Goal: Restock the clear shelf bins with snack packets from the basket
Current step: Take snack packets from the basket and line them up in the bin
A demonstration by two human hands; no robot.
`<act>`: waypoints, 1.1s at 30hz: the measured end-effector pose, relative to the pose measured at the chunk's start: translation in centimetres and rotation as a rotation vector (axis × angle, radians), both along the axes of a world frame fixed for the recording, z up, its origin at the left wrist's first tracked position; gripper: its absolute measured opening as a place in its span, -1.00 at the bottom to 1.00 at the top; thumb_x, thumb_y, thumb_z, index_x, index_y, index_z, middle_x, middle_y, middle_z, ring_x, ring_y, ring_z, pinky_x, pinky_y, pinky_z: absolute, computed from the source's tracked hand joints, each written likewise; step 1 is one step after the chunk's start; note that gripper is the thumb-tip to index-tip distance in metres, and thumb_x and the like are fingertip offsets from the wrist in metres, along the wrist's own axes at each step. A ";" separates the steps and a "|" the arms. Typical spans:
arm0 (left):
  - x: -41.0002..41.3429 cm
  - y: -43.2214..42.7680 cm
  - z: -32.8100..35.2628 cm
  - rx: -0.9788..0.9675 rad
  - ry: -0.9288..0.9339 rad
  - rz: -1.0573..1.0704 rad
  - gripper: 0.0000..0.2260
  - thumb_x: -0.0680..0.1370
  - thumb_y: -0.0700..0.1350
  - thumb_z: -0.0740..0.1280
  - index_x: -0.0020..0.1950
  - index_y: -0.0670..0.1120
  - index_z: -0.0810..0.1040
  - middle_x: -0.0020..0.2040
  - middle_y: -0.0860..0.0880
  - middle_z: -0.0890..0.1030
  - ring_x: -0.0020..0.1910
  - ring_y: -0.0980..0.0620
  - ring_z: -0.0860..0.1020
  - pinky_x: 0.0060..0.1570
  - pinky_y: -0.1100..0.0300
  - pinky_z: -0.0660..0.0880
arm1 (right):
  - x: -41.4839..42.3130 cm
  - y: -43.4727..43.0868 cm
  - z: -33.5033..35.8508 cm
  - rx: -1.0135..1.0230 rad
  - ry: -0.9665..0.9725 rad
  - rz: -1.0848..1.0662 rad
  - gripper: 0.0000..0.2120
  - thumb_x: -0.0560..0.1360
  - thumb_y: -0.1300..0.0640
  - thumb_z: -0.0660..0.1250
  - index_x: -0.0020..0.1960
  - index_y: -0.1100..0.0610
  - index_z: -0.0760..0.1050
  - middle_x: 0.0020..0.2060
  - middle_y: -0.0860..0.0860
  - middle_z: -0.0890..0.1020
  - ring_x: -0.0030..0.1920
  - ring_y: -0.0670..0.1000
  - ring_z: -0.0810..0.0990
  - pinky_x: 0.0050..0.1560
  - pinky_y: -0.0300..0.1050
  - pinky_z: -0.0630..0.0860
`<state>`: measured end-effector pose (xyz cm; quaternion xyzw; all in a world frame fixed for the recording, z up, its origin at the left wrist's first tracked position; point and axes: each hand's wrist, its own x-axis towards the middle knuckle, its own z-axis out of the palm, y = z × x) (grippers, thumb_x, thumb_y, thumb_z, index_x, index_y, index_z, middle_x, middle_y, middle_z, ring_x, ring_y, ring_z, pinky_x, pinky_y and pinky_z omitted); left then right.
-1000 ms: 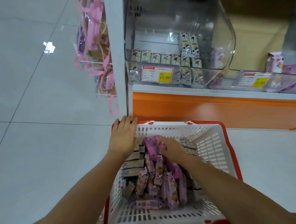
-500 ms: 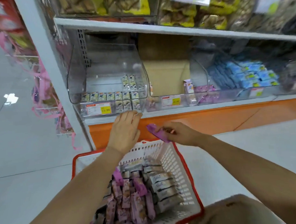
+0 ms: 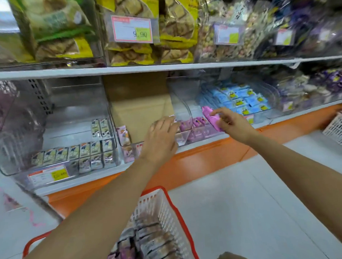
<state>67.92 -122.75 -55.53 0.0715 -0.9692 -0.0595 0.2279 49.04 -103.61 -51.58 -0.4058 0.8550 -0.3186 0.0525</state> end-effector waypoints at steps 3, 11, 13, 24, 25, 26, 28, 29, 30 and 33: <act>-2.9 0.0 -0.4 0.035 -0.016 -0.035 -0.51 0.40 -0.16 0.28 0.34 -0.16 0.50 0.38 -0.18 0.47 0.37 -0.19 0.43 0.37 -0.06 0.35 | -3.6 -0.7 -0.4 0.048 0.055 -0.118 -0.71 0.59 0.26 0.20 0.23 0.01 0.49 -0.23 0.20 0.59 -0.28 0.13 0.49 -0.34 -0.26 0.38; -7.3 -1.0 -3.1 -0.014 -0.136 -0.067 -0.43 0.48 -0.04 0.08 0.48 -0.16 0.37 0.50 -0.13 0.36 0.47 -0.13 0.33 0.41 -0.11 0.32 | -9.6 -4.4 -2.2 0.216 0.106 -0.205 -0.71 0.62 0.24 0.19 0.30 0.07 0.49 -0.08 0.27 0.64 -0.07 0.25 0.59 -0.14 -0.01 0.50; -7.6 -1.0 -3.5 -0.046 -0.147 -0.068 -0.42 0.52 0.00 0.00 0.51 -0.15 0.33 0.52 -0.11 0.32 0.49 -0.11 0.30 0.41 -0.12 0.30 | -10.5 -5.0 -3.0 0.254 0.094 -0.207 -0.71 0.61 0.24 0.20 0.29 0.09 0.51 -0.02 0.25 0.65 -0.07 0.23 0.59 -0.11 -0.03 0.50; -7.9 -0.7 -3.5 -0.096 -0.144 -0.037 -0.41 0.57 0.03 -0.16 0.57 -0.09 0.20 0.57 -0.10 0.21 0.55 -0.11 0.18 0.46 -0.11 0.23 | -12.7 -7.5 -4.7 0.446 0.079 -0.257 -0.72 0.55 0.22 0.31 0.23 0.03 0.59 0.18 0.14 0.62 0.12 0.16 0.60 0.03 -0.13 0.48; -7.9 -0.7 -3.5 -0.093 -0.146 -0.041 -0.40 0.57 0.04 -0.19 0.58 -0.08 0.17 0.58 -0.09 0.17 0.56 -0.11 0.14 0.48 -0.11 0.19 | -12.7 -7.8 -4.6 0.485 0.090 -0.249 -0.72 0.55 0.21 0.32 0.23 0.02 0.59 0.18 0.12 0.63 0.13 0.16 0.60 0.07 -0.10 0.51; -7.9 -0.7 -3.5 -0.093 -0.149 -0.043 -0.39 0.56 0.05 -0.22 0.59 -0.08 0.14 0.59 -0.09 0.13 0.57 -0.11 0.11 0.49 -0.11 0.15 | -12.8 -8.0 -4.5 0.533 0.097 -0.243 -0.71 0.54 0.20 0.31 0.22 0.00 0.59 0.19 0.10 0.62 0.14 0.15 0.59 0.11 -0.08 0.51; -7.9 -0.7 -3.5 -0.100 -0.160 -0.045 -0.37 0.55 0.06 -0.28 0.60 -0.07 0.08 0.60 -0.08 0.08 0.58 -0.10 0.06 0.50 -0.10 0.11 | -12.7 -8.3 -4.2 0.640 0.092 -0.222 -0.69 0.55 0.17 0.29 0.25 -0.03 0.57 0.24 0.05 0.59 0.20 0.12 0.56 0.12 -0.13 0.47; -7.9 -0.7 -3.4 -0.103 -0.162 -0.044 -0.37 0.55 0.06 -0.29 0.60 -0.07 0.07 0.60 -0.08 0.08 0.58 -0.10 0.05 0.50 -0.11 0.11 | -12.7 -8.4 -4.2 0.680 0.081 -0.214 -0.68 0.55 0.18 0.29 0.28 -0.03 0.56 0.27 0.03 0.57 0.23 0.11 0.54 0.10 -0.17 0.45; -7.9 -0.7 -3.4 -0.103 -0.159 -0.042 -0.37 0.56 0.06 -0.29 0.60 -0.07 0.08 0.60 -0.09 0.09 0.58 -0.11 0.07 0.50 -0.11 0.12 | -12.8 -8.5 -4.2 0.706 0.069 -0.208 -0.67 0.55 0.18 0.30 0.29 -0.03 0.54 0.29 0.02 0.55 0.24 0.10 0.53 0.08 -0.19 0.43; -7.9 -0.7 -3.5 -0.099 -0.151 -0.035 -0.39 0.58 0.06 -0.26 0.59 -0.08 0.13 0.59 -0.10 0.15 0.56 -0.12 0.12 0.48 -0.12 0.17 | -13.1 -8.6 -4.3 0.762 0.063 -0.189 -0.64 0.55 0.18 0.31 0.32 -0.05 0.52 0.31 0.03 0.53 0.23 0.09 0.53 0.04 -0.23 0.41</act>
